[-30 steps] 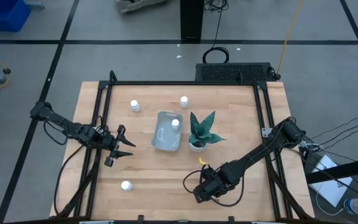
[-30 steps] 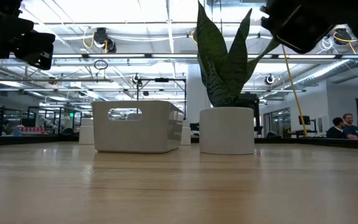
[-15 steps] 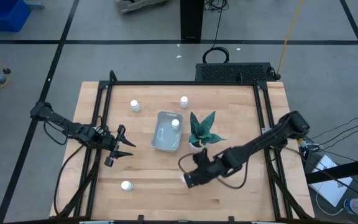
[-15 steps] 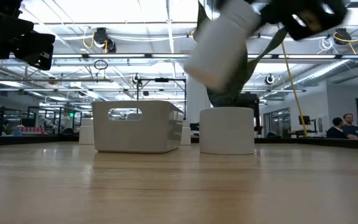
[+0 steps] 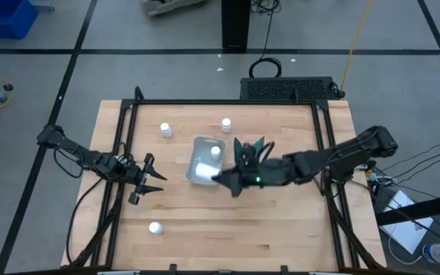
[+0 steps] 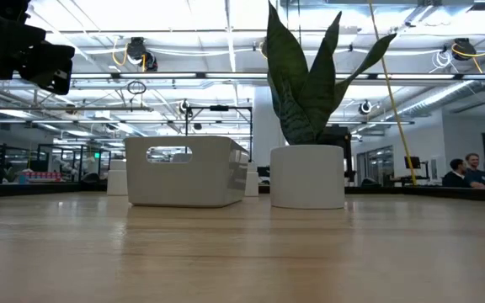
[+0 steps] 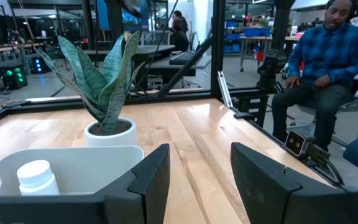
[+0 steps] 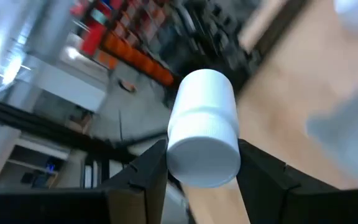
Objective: Pick and place pill bottles into a basket
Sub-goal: Put the white pill bottle into the gray bin
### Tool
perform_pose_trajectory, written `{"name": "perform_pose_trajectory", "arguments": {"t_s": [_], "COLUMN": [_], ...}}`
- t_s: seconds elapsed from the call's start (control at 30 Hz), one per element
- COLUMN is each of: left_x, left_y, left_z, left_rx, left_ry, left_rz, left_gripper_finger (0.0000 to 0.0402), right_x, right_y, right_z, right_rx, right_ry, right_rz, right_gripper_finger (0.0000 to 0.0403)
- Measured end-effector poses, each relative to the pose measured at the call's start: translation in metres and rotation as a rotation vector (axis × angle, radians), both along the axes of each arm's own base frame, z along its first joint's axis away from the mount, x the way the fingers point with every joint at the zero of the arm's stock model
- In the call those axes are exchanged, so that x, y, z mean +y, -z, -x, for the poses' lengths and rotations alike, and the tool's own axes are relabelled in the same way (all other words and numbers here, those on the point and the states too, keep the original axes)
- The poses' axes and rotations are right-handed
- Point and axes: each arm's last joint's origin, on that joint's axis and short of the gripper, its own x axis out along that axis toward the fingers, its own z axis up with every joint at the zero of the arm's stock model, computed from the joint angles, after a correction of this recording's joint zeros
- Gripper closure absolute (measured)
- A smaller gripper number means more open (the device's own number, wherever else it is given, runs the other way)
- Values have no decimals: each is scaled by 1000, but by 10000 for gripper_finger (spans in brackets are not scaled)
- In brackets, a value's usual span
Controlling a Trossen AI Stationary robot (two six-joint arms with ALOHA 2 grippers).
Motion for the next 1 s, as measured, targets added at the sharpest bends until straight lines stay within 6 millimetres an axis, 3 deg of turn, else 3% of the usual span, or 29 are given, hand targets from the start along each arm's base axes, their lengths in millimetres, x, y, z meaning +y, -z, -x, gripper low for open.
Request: {"name": "perform_pose_trajectory", "arguments": {"t_s": [0.27,0.53,0.83,1.0], "left_x": [0,0,0,0], "left_y": [0,0,0,0], "left_z": [0,0,0,0], "left_rx": [-2,-2,-2,-2], "left_ry": [0,0,0,0], "left_rz": [1,1,2,1], "left_gripper_finger": [227,227,227,227], "right_x": [-41,-81,-101,-109], "right_y": [-24,-43,-73,-80], "right_z": [-11,-14,-11,-23], "right_rx": [-199,-285,-130,22], "right_ry": [84,212,124,15], "right_rz": [221,382,448,432], "right_gripper_finger": [253,253,253,253]}}
